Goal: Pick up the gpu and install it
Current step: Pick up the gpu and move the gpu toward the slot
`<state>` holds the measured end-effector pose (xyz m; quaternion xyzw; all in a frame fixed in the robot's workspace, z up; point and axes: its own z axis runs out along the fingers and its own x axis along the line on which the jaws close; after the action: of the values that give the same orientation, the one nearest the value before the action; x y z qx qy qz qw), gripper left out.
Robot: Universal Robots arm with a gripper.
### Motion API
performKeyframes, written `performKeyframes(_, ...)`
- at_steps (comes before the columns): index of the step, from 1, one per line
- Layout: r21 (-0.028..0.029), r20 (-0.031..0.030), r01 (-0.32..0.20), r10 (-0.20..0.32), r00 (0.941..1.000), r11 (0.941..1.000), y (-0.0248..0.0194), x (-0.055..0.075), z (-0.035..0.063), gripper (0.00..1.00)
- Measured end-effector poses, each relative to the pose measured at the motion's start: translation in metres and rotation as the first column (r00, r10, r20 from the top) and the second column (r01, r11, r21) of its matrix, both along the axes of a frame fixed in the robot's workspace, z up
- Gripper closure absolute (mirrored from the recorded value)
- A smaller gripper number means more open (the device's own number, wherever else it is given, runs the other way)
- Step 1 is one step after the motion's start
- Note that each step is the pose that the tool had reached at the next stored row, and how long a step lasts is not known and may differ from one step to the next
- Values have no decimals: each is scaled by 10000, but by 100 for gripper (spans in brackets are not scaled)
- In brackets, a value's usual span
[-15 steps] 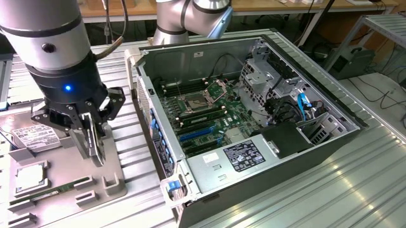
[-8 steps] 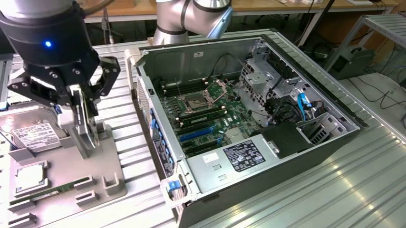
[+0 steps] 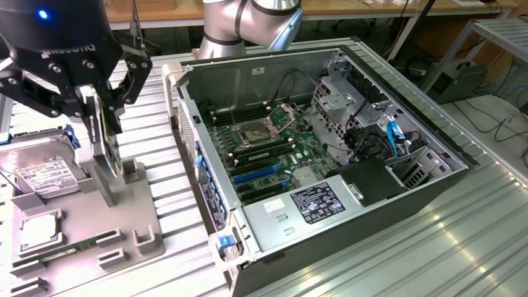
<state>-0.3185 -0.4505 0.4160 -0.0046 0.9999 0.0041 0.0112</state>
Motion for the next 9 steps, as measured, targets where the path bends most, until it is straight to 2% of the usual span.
performKeyframes(2,1,0,-1,1,10000,10000,0,0,125,72)
performKeyframes(5,0,0,0,0,10000,10000,0,0,213,72)
performKeyframes(9,2,2,-1,1,10000,10000,0,0,219,72)
